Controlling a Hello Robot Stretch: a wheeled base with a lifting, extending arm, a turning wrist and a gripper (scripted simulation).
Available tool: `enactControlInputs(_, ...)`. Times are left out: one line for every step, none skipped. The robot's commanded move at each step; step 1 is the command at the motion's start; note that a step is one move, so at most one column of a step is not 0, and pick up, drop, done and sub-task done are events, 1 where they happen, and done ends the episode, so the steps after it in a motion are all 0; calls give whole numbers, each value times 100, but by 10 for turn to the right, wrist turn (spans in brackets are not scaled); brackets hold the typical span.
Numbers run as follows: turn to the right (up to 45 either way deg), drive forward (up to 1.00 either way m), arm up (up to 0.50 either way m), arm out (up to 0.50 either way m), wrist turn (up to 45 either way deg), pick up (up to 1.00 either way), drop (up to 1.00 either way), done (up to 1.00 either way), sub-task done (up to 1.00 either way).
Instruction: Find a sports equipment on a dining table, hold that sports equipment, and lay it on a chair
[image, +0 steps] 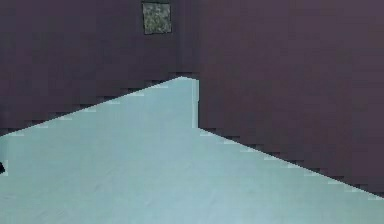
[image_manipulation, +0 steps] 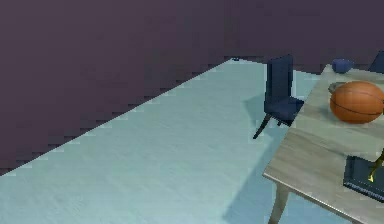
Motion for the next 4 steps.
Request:
enactControlInputs(0,25,0,0,0,0,0,0,0)
enactControlInputs(450,0,0,0,0,0,0,0,0)
enactControlInputs(420,0,0,0,0,0,0,0,0)
enactControlInputs(0,70,0,0,0,0,0,0,0)
